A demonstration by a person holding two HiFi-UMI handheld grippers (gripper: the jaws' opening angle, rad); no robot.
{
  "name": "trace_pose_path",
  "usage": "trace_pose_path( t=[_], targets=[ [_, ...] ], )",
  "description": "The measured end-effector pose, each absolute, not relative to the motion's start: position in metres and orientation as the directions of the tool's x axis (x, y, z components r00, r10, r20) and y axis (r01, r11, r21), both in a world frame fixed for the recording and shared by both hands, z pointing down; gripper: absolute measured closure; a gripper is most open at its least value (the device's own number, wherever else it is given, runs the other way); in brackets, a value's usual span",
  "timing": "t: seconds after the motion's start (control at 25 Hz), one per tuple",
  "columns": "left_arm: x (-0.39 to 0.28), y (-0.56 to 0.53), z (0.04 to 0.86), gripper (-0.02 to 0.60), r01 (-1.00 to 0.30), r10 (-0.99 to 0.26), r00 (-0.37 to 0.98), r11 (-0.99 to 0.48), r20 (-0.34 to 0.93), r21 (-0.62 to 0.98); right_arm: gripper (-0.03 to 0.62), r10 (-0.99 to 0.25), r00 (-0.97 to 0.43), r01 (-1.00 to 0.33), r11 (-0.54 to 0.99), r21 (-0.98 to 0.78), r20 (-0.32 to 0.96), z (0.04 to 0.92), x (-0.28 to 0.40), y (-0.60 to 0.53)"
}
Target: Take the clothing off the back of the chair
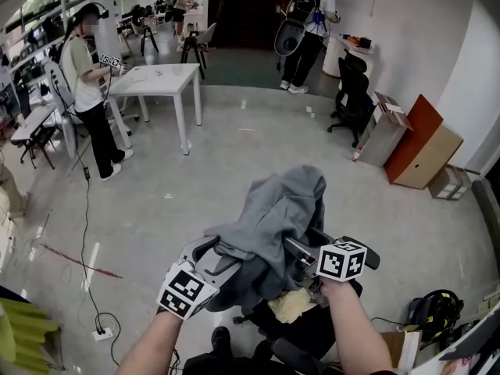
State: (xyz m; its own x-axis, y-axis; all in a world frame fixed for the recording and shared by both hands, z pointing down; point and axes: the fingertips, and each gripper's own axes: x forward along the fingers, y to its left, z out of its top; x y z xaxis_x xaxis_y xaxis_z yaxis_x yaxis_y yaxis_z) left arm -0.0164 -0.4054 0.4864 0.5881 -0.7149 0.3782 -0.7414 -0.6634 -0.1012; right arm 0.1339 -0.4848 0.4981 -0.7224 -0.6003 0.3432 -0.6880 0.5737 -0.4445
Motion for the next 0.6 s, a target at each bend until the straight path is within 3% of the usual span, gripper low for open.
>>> trace_pose_path(
  t=[0.24, 0.44, 0.6],
  targets=[
    [-0.014, -0.407, 0.491, 0.292, -0.746, -0.715, 0.588, -0.66, 0.379, -0.088, 0.231, -0.591, -0.733, -0.679, 0.611, -0.406, 0.337, 0.497, 0.108, -0.489],
    [-0.018, -0.41, 0.491, 0.293, -0.751, -0.724, 0.586, -0.654, 0.364, -0.092, 0.528, -0.657, -0.687, -0.726, 0.617, -0.304, 0.309, 0.481, 0.095, -0.488],
    [-0.015, -0.412, 0.48, 0.293, -0.748, -0.727, 0.596, -0.657, 0.34, -0.093, 0.563, -0.733, -0.634, -0.773, 0.589, -0.236, 0.245, 0.445, 0.114, -0.495]
  ],
)
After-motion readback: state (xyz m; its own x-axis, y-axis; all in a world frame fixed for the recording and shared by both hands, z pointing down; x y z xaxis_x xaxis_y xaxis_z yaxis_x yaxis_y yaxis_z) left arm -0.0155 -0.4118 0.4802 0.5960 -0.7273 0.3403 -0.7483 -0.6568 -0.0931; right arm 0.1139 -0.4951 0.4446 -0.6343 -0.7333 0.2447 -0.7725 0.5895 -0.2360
